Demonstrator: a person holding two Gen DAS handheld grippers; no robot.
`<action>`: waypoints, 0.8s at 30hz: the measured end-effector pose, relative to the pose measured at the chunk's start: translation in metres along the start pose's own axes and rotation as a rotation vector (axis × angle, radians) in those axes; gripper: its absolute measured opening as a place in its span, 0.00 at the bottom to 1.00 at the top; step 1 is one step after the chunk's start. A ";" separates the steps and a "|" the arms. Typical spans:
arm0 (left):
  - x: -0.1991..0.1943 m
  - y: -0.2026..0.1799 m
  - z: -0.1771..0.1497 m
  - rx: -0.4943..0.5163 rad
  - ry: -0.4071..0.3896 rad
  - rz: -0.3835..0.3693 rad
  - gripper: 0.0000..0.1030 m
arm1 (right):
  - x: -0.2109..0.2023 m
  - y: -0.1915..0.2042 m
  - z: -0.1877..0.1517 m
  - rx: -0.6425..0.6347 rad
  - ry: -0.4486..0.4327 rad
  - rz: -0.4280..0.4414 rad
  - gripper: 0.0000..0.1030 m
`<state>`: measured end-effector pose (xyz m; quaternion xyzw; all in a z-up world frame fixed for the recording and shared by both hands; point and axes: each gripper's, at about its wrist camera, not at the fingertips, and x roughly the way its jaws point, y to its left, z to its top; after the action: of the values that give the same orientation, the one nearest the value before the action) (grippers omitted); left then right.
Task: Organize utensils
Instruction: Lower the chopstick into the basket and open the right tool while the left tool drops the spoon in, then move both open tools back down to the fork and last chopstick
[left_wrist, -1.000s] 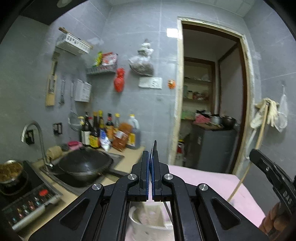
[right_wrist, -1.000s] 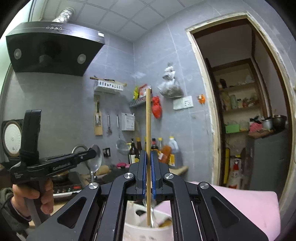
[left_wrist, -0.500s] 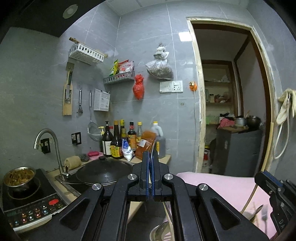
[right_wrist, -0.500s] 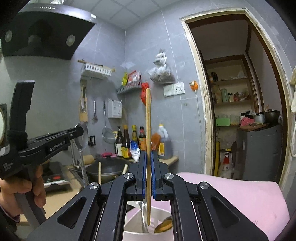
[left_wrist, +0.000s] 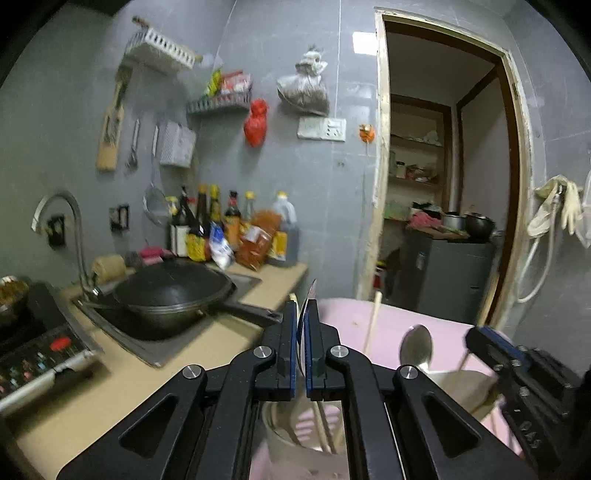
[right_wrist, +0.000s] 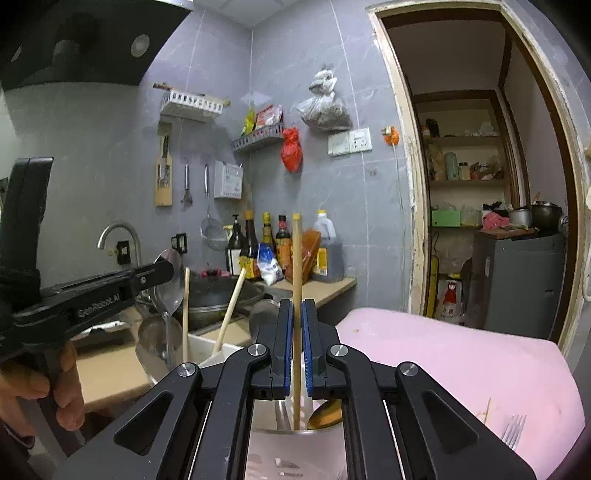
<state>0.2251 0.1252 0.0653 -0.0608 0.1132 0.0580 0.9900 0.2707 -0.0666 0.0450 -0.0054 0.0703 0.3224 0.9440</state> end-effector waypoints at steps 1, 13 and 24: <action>-0.001 -0.001 0.000 -0.007 0.013 -0.012 0.03 | 0.001 0.000 -0.002 0.000 0.007 0.000 0.05; -0.016 -0.001 0.013 -0.090 0.077 -0.125 0.18 | -0.010 -0.006 0.014 0.051 -0.008 0.038 0.32; -0.041 -0.039 0.021 -0.027 0.024 -0.181 0.50 | -0.064 -0.038 0.037 -0.008 -0.042 -0.094 0.81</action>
<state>0.1948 0.0858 0.0993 -0.0848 0.1182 -0.0311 0.9889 0.2482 -0.1333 0.0895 -0.0056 0.0487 0.2782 0.9593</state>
